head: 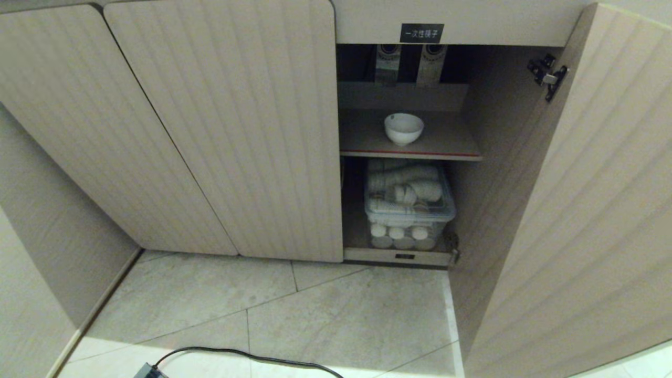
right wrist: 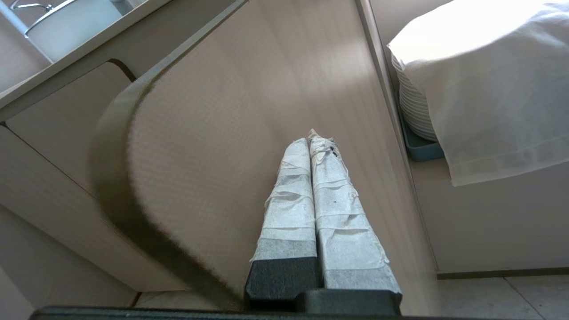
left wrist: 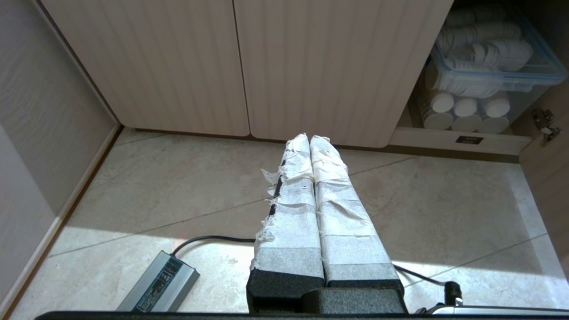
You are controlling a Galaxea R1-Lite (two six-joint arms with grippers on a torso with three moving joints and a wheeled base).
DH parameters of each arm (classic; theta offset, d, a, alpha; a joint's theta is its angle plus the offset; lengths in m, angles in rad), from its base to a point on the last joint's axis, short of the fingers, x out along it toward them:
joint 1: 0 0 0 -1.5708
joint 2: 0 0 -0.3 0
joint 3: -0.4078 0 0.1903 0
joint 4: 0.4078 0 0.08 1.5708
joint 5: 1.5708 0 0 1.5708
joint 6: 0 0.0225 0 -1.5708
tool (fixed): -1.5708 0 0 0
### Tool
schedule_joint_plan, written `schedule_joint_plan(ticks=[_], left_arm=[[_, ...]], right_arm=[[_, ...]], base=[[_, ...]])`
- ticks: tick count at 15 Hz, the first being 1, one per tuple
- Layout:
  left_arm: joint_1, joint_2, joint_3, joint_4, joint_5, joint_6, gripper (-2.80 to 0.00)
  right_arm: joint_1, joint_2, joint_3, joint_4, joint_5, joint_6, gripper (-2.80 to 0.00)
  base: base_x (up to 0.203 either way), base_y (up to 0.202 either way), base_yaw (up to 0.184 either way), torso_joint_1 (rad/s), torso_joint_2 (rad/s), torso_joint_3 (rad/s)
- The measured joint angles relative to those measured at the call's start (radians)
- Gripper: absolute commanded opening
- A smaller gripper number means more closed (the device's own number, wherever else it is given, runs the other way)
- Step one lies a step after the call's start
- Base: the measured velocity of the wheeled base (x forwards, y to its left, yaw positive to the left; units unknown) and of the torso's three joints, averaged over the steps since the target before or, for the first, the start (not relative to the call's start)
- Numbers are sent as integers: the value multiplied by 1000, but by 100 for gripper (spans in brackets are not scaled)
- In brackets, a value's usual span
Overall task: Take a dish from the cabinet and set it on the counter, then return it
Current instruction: Close the cabinet door
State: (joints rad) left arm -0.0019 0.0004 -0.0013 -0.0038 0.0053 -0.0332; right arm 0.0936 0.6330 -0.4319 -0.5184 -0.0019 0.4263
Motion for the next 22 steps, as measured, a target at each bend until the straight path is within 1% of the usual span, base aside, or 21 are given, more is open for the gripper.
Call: schedule_joint_plan(ticks=[4,8,11,14,18,20,22], left_arm=[[0,0,0,0,0,0,-280],[0,0,1,0,0,0,-280],[0,0,1,0,0,0,-280],[0,0,1,0,0,0,-280],[0,0,0,0,0,0,-280],[1,0,0,0,0,0,-280],[0,0,0,0,0,0,-280]], right_arm=[[2,70,-9,-72,2,1,-280],[26,127,-15,-116,16,3,-280],[38,166,-26,-161,32,24,-280],[59,192,-29,-164,33,54,-280],[69,239,-38,-210,39,61,-280],[70,280,-43,-265,63,62,-280],[70,318,-60,-287,81,71,-280]], base=[[0,0,0,0,0,0],[0,0,0,0,0,0],[0,0,0,0,0,0],[0,0,0,0,0,0],[0,0,0,0,0,0],[0,0,0,0,0,0],[0,0,0,0,0,0]])
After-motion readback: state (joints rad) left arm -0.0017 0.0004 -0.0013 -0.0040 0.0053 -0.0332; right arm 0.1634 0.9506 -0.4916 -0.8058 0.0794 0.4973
